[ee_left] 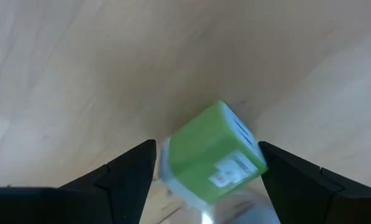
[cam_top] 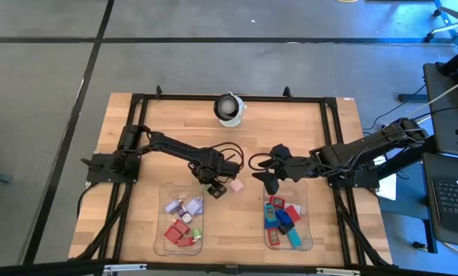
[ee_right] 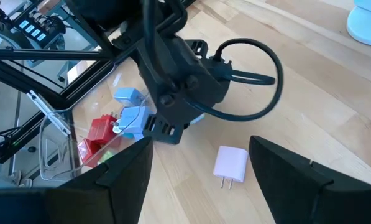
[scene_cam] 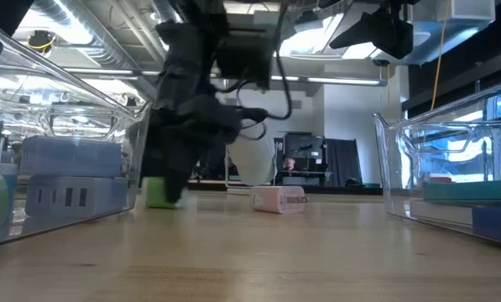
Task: Pick & Place Office items
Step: Put the green charger adapter into the left transparent bin
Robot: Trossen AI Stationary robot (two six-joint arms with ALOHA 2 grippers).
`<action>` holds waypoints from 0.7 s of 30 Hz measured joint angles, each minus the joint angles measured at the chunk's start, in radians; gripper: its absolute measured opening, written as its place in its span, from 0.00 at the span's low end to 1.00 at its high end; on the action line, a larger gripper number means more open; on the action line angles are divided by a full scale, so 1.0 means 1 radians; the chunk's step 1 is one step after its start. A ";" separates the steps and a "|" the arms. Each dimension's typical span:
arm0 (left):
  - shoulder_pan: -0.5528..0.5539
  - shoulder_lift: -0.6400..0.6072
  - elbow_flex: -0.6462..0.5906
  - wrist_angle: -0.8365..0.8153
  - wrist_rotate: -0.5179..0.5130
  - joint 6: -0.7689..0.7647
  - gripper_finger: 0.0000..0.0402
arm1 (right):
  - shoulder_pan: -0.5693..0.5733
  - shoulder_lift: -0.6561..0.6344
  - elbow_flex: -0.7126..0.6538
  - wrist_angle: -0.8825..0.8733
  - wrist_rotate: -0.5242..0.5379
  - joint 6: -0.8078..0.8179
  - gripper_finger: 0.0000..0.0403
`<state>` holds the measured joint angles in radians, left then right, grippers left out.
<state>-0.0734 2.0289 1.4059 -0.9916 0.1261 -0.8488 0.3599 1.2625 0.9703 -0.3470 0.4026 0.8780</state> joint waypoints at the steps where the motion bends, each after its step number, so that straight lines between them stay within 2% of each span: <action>1: 0.000 0.000 -0.014 -0.002 0.000 -0.002 0.68 | 0.000 0.000 0.000 0.000 0.000 0.000 0.67; 5: 0.000 -0.005 -0.047 0.031 -0.008 -0.005 0.64 | 0.000 0.000 0.000 -0.009 0.000 -0.004 0.67; 21: 0.000 -0.002 -0.024 0.052 -0.071 0.059 0.39 | 0.000 0.000 0.000 -0.013 0.000 -0.023 0.67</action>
<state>-0.0738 2.0266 1.3823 -0.9400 0.0551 -0.7896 0.3597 1.2625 0.9703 -0.3595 0.4026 0.8545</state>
